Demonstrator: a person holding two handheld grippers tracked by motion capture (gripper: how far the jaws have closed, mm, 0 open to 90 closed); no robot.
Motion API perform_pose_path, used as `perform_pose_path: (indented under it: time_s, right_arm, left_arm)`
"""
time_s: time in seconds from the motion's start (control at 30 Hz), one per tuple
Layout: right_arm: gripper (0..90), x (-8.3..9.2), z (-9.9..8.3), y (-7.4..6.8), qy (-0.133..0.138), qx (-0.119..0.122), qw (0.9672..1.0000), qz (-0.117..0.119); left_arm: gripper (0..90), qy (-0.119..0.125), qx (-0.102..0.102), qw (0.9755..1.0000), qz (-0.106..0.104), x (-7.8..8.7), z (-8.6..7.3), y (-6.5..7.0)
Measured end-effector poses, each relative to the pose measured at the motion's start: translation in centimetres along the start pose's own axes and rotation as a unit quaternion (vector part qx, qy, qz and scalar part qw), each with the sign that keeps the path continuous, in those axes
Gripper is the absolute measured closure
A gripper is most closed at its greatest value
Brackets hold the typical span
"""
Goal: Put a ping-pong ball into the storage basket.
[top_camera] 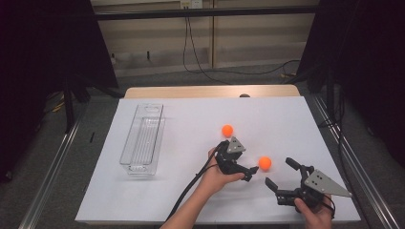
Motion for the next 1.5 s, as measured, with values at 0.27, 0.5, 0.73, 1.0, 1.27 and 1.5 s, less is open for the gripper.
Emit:
perform_pose_path:
  time_s: [0.27, 0.5, 0.73, 1.0, 1.27, 1.5]
  right_arm:
    - [2.0, 0.0, 0.0, -0.1, 0.000, 0.000, 1.0000, 0.001]
    - [2.0, 0.0, 0.0, -0.1, 0.000, 0.001, 1.0000, 0.000]
    - [2.0, 0.0, 0.0, -0.1, 0.000, 0.001, 1.0000, 0.001]
    - [2.0, 0.0, 0.0, -0.1, 0.000, 0.001, 1.0000, 0.001]
    - [2.0, 0.0, 0.0, -0.1, -0.001, 0.001, 1.0000, 0.001]
    - [2.0, 0.0, 0.0, -0.1, -0.001, 0.002, 1.0000, 0.002]
  left_arm:
    - [5.2, -0.006, -0.002, 1.0000, -0.004, -0.4, 0.1, 0.0]
    - [5.3, -0.011, -0.006, 0.9999, 0.001, -0.9, 0.2, 0.1]
    - [7.9, -0.018, -0.011, 0.9998, -0.002, -1.2, 0.3, 0.2]
    - [11.9, -0.019, -0.008, 0.9998, -0.002, -1.8, 0.2, 0.0]
    - [13.7, -0.026, -0.007, 0.9996, -0.010, -2.0, 0.3, 0.2]
    - [15.5, -0.031, -0.011, 0.9993, -0.017, -2.5, 0.6, 0.7]
Point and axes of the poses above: each handheld gripper's, and its own axes: x roughly backward along the jaws, z roughly out of its top, y roughly to its right, the point moved 2 cm from there along -x, roughly forward along the jaws, and after that the axes turned 7 degrees about x, right-handed, at the moved point
